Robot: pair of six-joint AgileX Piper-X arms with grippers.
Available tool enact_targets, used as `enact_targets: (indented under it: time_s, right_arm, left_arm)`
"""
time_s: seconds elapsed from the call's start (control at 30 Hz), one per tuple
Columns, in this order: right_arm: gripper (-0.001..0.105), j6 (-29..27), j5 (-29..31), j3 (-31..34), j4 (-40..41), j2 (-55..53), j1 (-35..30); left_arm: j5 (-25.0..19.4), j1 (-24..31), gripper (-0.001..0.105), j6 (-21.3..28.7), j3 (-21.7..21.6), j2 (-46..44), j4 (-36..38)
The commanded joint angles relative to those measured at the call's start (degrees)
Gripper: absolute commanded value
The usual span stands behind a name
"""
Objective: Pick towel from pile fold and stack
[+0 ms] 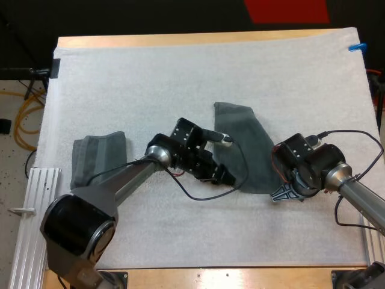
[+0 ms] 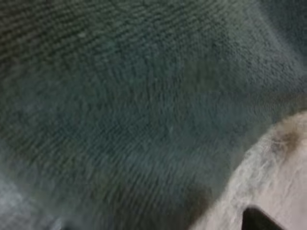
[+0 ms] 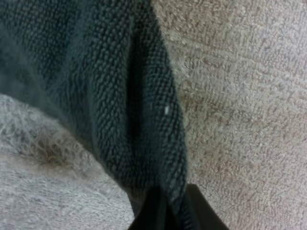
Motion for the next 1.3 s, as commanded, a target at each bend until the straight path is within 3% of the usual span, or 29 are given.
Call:
enact_targets:
  time_s: [0.0, 0.17, 0.27, 0.3, 0.33, 0.5, 0.7, 0.9, 1.03, 1.17, 1.27]
  right_arm:
    - [0.000, 0.2, 0.0, -0.1, 0.1, -0.4, -0.1]
    - [0.000, 0.2, 0.0, -0.1, 0.4, -0.4, -0.1]
    - [0.000, 0.2, 0.0, -0.1, 0.4, -0.4, -0.1]
    - [0.000, 0.2, 0.0, -0.1, 0.3, -0.4, -0.1]
    - [0.000, 0.2, 0.0, -0.1, 0.1, -0.4, -0.1]
    - [0.000, 0.2, 1.2, -0.1, -0.5, -0.8, -0.1]
    - [0.000, -1.1, 8.8, -2.1, -3.8, -6.0, -0.1]
    - [0.000, -7.7, 11.9, -9.1, -7.1, -13.8, -0.1]
    - [0.000, -12.7, 10.5, -15.3, -8.0, -17.2, 1.3]
    - [0.000, -14.8, 10.3, -20.5, -7.2, -17.8, 5.4]
    - [0.000, -14.9, 10.4, -23.2, -4.6, -17.8, 9.2]
  left_arm:
    - [1.5, -0.7, 0.056, -0.8, -0.1, 0.1, -1.8]
    - [1.6, -1.8, 0.045, -0.7, -0.1, 0.3, -2.8]
    - [1.6, -1.8, 0.018, -0.8, -0.1, 0.3, -2.8]
    - [1.6, -1.8, 0.005, -1.1, -0.1, 0.3, -2.8]
    - [1.6, -1.8, 0.000, -1.6, -0.1, 0.3, -2.8]
    - [3.1, -1.8, 0.000, -2.0, -0.1, -2.0, -2.5]
    - [3.7, -0.4, 0.000, -2.4, -1.2, -14.3, -1.3]
    - [3.7, 7.0, 0.000, -7.1, -4.4, -28.1, -0.1]
    - [7.6, 12.3, 0.000, -10.9, -6.4, -34.2, -0.1]
    - [12.1, 13.0, 0.000, -14.9, -7.1, -38.3, 0.4]
    - [11.7, 12.5, 0.000, -15.1, -7.1, -41.6, 3.5]
